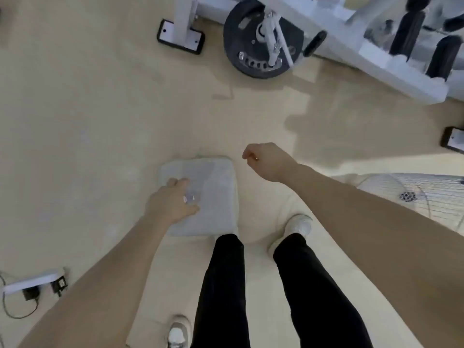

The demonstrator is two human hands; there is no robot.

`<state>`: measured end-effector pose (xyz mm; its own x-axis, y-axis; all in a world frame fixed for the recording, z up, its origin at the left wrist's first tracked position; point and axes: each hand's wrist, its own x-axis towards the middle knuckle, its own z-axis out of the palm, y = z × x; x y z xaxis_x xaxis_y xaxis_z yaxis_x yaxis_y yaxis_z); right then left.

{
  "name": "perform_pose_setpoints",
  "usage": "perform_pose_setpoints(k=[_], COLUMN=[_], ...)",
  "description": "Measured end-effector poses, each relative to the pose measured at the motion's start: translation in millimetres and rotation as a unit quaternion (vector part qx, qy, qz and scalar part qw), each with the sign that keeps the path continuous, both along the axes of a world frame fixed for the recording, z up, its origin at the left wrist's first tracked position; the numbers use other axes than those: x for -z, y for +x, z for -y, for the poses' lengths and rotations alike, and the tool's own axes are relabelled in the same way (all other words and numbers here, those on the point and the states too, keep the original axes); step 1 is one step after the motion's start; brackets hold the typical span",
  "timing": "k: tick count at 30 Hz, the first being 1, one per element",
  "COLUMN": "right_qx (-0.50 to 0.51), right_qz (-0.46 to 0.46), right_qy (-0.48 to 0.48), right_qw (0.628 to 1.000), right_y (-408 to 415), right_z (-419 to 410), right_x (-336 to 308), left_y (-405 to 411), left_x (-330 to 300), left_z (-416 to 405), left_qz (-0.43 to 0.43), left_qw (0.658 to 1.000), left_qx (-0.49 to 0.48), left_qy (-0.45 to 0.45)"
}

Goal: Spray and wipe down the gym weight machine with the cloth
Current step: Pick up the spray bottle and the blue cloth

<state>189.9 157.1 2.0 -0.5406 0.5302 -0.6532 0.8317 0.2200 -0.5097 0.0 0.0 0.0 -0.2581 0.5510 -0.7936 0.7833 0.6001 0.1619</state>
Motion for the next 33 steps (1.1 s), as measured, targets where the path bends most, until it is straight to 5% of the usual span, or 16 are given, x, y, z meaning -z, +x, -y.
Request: perform_pose_setpoints(k=[4, 8, 16, 24, 28, 33], right_qx=[-0.008, -0.018, 0.046, 0.184, 0.272, 0.394], right_qz=[0.022, 0.024, 0.023, 0.003, -0.006, 0.058], right_qy=[-0.031, -0.045, -0.035, 0.015, 0.097, 0.280], right_qw=[0.999, 0.999, 0.998, 0.983, 0.957, 0.874], right_y=[-25, -24, 16, 95, 160, 265], right_z=[32, 57, 56, 15, -13, -38], right_x=[61, 96, 104, 6, -66, -125], left_y=[-12, -12, -8, 94, 163, 249], left_x=[55, 94, 110, -9, -91, -150], left_z=[32, 53, 29, -99, -156, -208], left_qz=[-0.006, 0.056, 0.069, 0.326, 0.465, 0.471], left_qw=[0.998, 0.990, 0.945, 0.878, 0.831, 0.844], left_qx=[-0.002, -0.088, -0.254, -0.216, -0.212, -0.217], left_qy=[-0.059, 0.091, 0.195, 0.275, 0.220, 0.139])
